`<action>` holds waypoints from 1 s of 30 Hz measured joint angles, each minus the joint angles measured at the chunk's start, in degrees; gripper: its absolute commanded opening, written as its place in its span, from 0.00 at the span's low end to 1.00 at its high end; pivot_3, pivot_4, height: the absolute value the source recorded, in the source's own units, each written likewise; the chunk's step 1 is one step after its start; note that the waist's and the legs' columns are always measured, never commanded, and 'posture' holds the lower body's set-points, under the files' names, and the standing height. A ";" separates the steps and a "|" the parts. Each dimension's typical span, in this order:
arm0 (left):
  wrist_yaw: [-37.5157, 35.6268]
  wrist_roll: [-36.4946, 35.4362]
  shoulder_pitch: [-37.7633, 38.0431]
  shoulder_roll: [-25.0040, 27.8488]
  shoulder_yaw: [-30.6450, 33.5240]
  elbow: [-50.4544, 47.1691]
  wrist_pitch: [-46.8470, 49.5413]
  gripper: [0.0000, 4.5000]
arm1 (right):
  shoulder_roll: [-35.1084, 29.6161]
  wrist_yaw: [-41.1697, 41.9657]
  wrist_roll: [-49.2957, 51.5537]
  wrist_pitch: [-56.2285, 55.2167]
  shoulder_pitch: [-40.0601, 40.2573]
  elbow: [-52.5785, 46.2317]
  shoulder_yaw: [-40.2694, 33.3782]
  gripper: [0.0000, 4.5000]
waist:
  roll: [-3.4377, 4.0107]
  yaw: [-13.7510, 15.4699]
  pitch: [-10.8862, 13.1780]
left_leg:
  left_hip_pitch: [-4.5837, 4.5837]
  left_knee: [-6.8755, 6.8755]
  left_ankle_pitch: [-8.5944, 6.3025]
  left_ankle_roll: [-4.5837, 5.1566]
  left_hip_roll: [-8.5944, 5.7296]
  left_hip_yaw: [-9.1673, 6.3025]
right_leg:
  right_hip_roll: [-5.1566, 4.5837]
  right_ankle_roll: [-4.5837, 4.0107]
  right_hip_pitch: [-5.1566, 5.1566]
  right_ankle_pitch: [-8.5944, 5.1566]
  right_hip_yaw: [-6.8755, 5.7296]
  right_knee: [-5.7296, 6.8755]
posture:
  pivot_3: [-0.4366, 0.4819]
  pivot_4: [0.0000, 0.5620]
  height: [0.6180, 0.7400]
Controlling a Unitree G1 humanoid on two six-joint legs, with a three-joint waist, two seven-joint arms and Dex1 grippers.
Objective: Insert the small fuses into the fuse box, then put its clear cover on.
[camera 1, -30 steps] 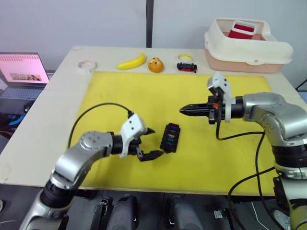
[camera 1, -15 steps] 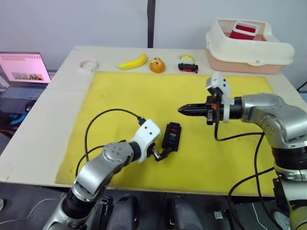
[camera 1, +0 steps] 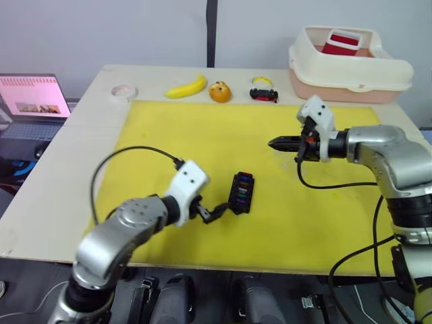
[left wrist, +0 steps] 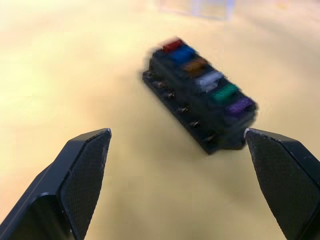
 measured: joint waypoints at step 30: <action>-23.96 -11.50 -0.99 23.13 4.90 11.65 -17.71 1.00 | 3.38 -5.23 -8.49 12.65 -2.93 15.52 4.01 0.57 | 0.04 -0.12 0.03 | 0.01 -0.06 0.00 0.00 0.02 0.10 | 0.02 0.01 -0.03 0.00 0.03 -0.03 | 0.48 0.27 1.00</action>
